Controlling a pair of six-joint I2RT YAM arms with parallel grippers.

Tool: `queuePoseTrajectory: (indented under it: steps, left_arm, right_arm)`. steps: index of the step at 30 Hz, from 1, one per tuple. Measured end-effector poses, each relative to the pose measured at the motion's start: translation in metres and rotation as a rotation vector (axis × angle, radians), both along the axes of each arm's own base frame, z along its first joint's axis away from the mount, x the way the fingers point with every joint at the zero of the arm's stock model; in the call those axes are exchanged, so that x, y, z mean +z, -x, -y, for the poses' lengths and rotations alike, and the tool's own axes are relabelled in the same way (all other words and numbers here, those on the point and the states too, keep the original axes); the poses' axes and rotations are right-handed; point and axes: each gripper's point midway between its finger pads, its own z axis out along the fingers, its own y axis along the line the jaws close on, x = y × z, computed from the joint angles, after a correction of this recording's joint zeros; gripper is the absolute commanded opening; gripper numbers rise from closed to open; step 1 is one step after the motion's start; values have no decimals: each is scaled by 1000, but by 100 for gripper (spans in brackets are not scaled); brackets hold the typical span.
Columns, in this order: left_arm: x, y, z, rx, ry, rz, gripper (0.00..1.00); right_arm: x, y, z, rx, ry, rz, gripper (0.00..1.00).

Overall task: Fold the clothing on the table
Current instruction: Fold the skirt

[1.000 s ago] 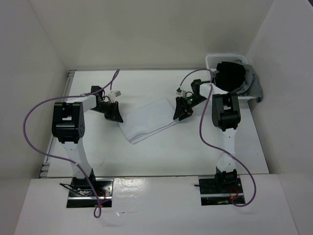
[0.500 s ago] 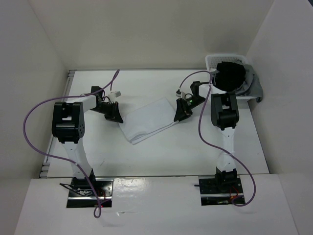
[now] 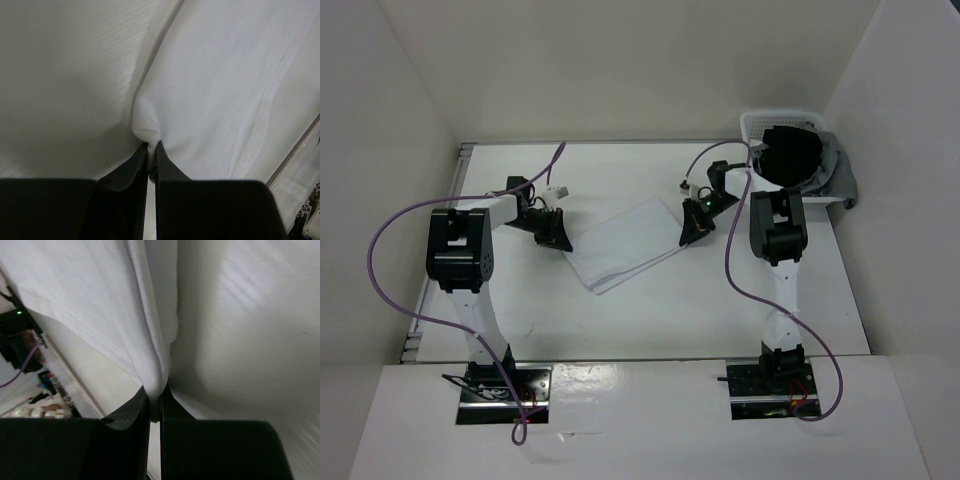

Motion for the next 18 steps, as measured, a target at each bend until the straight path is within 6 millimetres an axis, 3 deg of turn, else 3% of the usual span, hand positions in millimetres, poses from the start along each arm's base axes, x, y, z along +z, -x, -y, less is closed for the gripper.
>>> queuePoseTrajectory:
  steps: [8,14,18]
  left_arm:
    - [1,2,3,-6,12,-12,3]
    - [8,-7,2,-6,10,-1,3]
    - [14,-15,1,-6,6,17,3]
  right_arm:
    - [20,-22,2,22,153,153,0]
    - [48,-32,-21,88,231,301,0]
    - [62,-24,-41,159,273,377,0]
